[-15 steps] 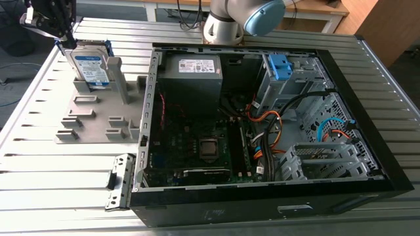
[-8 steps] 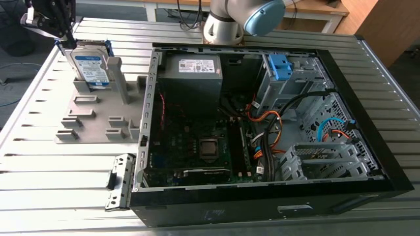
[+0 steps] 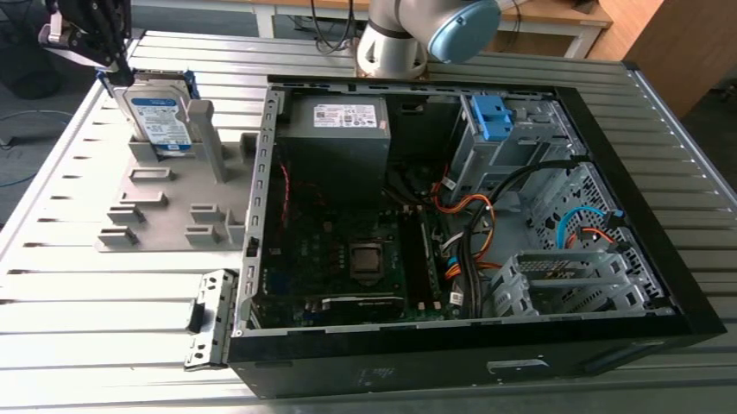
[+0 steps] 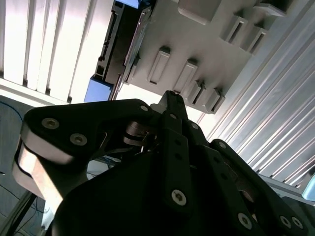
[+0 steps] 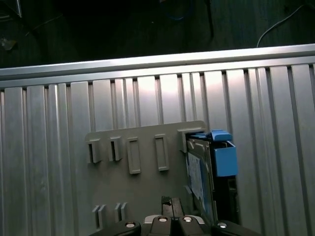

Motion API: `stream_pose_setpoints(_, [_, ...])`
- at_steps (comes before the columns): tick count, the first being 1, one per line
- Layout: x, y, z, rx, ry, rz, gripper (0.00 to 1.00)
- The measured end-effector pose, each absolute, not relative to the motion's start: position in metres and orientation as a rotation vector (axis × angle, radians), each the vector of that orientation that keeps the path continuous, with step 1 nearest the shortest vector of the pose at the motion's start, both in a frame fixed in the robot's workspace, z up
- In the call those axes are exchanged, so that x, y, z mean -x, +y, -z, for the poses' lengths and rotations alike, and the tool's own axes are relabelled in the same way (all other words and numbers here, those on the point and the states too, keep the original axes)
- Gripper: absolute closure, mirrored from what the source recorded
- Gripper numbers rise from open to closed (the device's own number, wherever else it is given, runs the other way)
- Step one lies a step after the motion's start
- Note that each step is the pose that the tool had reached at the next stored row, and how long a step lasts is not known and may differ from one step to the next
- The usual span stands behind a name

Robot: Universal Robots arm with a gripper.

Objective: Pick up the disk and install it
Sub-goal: 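Pick up the disk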

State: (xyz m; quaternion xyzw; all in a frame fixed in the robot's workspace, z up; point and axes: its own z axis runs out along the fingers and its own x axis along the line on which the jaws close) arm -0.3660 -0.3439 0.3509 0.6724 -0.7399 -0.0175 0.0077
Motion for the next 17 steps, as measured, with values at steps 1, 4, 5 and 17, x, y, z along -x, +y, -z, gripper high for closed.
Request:
stream_pose_setpoints(1, [0.3660,-0.3440,-0.3509,-2.110,-2.306,0.054,0.89])
stream_pose_setpoints(4, [0.3660,-0.3440,-0.3509,-2.133,-2.284,0.054,0.89])
stream_pose_setpoints(5, [0.3660,-0.3439,-0.3509,-2.139,-2.278,0.054,0.89])
stream_pose_setpoints(17, [0.3660,-0.3439,-0.3509,-2.146,-2.271,0.054,0.89])
